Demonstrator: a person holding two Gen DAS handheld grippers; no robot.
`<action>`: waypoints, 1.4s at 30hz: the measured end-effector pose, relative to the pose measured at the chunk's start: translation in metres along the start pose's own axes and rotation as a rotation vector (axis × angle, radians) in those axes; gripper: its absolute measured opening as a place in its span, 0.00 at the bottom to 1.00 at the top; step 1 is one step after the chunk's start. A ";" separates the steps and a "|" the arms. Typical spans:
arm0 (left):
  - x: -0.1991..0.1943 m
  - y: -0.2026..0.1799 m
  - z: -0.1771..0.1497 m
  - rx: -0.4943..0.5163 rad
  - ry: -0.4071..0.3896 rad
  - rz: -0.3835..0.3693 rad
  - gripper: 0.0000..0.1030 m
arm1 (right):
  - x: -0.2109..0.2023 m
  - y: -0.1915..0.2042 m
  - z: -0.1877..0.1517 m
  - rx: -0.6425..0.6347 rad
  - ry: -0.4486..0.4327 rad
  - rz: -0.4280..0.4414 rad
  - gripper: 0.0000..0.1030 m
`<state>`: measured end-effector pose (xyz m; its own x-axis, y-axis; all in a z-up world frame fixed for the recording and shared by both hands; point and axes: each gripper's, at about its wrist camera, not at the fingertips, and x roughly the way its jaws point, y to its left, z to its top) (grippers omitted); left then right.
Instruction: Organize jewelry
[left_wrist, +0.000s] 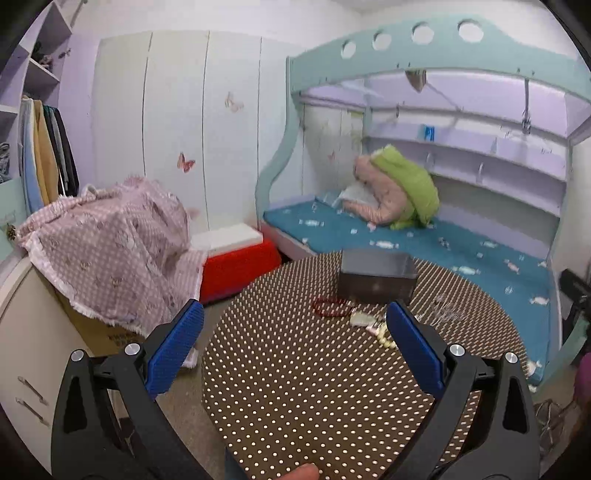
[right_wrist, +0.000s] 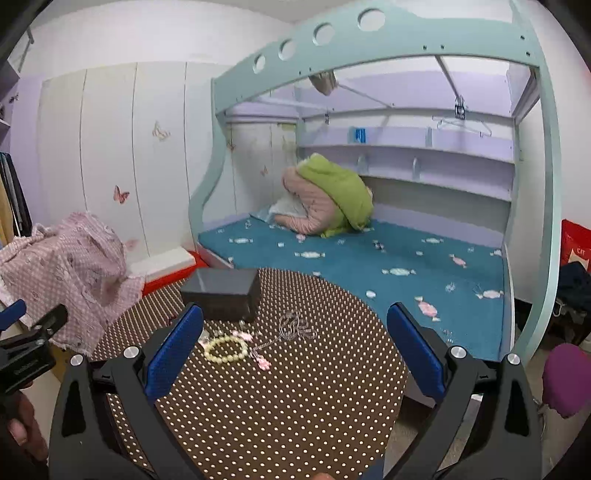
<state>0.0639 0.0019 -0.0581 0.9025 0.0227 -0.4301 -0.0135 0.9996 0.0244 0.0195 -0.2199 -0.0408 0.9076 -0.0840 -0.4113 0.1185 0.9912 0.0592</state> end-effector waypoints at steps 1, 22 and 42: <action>0.013 -0.002 -0.004 0.007 0.024 0.004 0.95 | 0.005 0.000 -0.003 -0.003 0.016 0.001 0.93; 0.280 -0.009 -0.029 0.085 0.407 0.043 0.95 | 0.128 -0.007 -0.051 -0.025 0.320 0.026 0.93; 0.285 -0.009 -0.032 0.034 0.470 -0.207 0.08 | 0.246 -0.021 -0.025 -0.022 0.470 0.021 0.89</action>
<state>0.3076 0.0002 -0.2099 0.5936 -0.1632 -0.7880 0.1660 0.9830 -0.0786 0.2298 -0.2589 -0.1662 0.6287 -0.0132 -0.7775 0.0887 0.9945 0.0549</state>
